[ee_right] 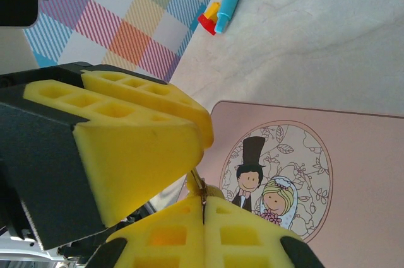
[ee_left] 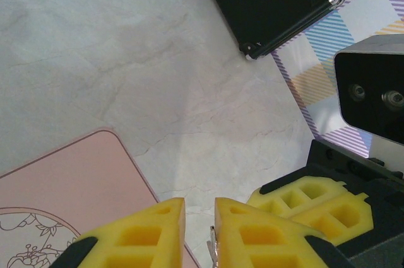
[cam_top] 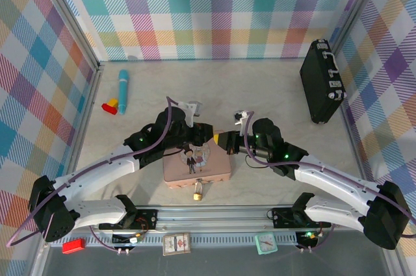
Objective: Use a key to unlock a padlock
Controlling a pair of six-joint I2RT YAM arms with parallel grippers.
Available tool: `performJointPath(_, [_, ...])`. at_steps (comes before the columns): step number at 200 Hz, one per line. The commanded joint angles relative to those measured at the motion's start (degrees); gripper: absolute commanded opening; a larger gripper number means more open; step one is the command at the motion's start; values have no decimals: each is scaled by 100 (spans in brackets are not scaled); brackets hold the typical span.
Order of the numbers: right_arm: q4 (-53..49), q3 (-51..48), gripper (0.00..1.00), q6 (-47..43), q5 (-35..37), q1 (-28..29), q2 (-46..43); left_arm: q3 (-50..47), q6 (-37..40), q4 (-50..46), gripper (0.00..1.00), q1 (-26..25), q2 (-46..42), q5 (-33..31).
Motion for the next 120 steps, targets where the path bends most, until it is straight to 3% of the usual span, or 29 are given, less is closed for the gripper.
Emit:
performJointPath(1, [82,221,0,-139,49,59,44,123,2,-6,17,-34,33,65])
performJointPath(102, [41,257,0,-43,218,77,2,-4,-275,263,0,-40,-67,-100])
performJointPath(120, [33,237,12,46,309,77,-43,-34,-355,361,0,-33,-119,-145])
